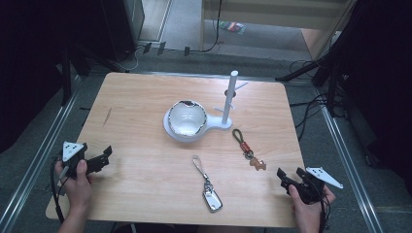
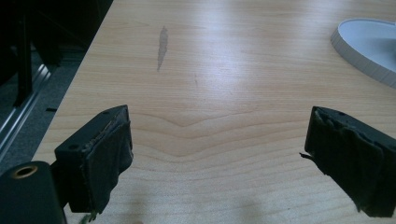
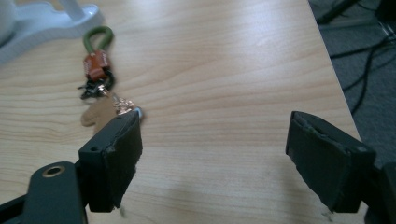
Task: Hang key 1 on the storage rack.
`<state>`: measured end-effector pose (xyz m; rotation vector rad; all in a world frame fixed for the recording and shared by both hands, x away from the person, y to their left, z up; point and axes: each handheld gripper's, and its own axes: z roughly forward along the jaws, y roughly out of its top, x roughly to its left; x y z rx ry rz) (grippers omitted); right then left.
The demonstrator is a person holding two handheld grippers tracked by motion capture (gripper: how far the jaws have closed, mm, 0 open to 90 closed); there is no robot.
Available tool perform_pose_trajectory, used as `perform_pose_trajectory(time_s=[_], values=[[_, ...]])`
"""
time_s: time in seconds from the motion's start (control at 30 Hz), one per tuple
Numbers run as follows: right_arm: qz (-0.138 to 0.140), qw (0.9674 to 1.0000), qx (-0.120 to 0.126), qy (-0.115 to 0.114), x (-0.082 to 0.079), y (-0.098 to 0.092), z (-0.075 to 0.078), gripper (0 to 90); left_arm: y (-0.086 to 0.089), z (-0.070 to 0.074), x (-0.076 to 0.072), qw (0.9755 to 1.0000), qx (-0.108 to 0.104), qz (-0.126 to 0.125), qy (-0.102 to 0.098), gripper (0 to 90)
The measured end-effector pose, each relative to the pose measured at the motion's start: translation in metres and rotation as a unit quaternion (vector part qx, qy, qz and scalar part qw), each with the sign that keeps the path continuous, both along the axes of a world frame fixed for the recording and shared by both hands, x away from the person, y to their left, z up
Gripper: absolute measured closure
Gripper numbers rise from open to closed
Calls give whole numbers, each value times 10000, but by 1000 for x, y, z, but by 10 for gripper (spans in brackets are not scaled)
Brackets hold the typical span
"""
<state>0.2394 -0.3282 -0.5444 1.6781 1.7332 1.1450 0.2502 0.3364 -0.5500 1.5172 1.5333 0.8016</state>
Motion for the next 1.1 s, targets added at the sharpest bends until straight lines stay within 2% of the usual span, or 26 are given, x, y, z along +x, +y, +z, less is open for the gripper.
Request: perform_pose_trajectory(time_s=[0.07,0.17,0.2,0.27,0.33,0.37,0.4,0.5,0.6,0.73,0.77,0.8,0.83,0.87,0.97,1.0,1.07,1.1], values=[[1,9998,-120,166,3,3,2,216,-1,0,0,10000,26,3,-4,79],[87,9993,-262,264,7,5,5,224,-2,0,-1,10000,80,-37,-6,79],[148,9982,-441,373,10,7,8,233,-2,0,-2,10000,86,-33,-25,79],[206,9977,-484,428,12,9,10,234,-2,0,-2,10000,86,-27,-26,79],[339,9959,-602,585,14,12,13,242,-2,0,-1,10000,67,-30,-6,79],[479,9930,-755,774,18,15,18,242,-3,0,-1,10000,65,-18,4,79],[479,9930,-755,774,18,15,18,242,-3,0,-1,10000,75,-7,0,79],[638,9876,-938,1083,25,20,26,243,-3,0,-1,10000,89,-7,-11,79],[767,9802,-1181,1390,32,25,33,234,-3,0,-1,10000,66,-13,-3,79],[897,9716,-1415,1671,41,28,38,232,-2,0,0,10000,63,-33,25,79],[912,9680,-1456,1829,45,29,40,218,-2,0,0,10000,75,-45,39,79],[922,9665,-1460,1897,47,29,40,217,-3,0,0,9999,76,-51,45,79],[922,9665,-1460,1897,47,29,40,217,-3,0,1,9999,82,-63,55,79],[951,9646,-1456,1984,49,29,41,213,-3,0,1,9999,96,-70,68,79],[1040,9561,-1539,2265,55,32,43,201,-3,0,1,9999,107,-87,89,79],[1137,9519,-1586,2362,58,33,43,198,-3,0,1,9999,106,-90,90,79],[1215,9463,-1678,2483,62,36,47,199,-3,0,1,9999,107,-86,90,79],[1215,9463,-1678,2483,62,36,47,199,-3,0,1,9999,111,-90,95,79]])
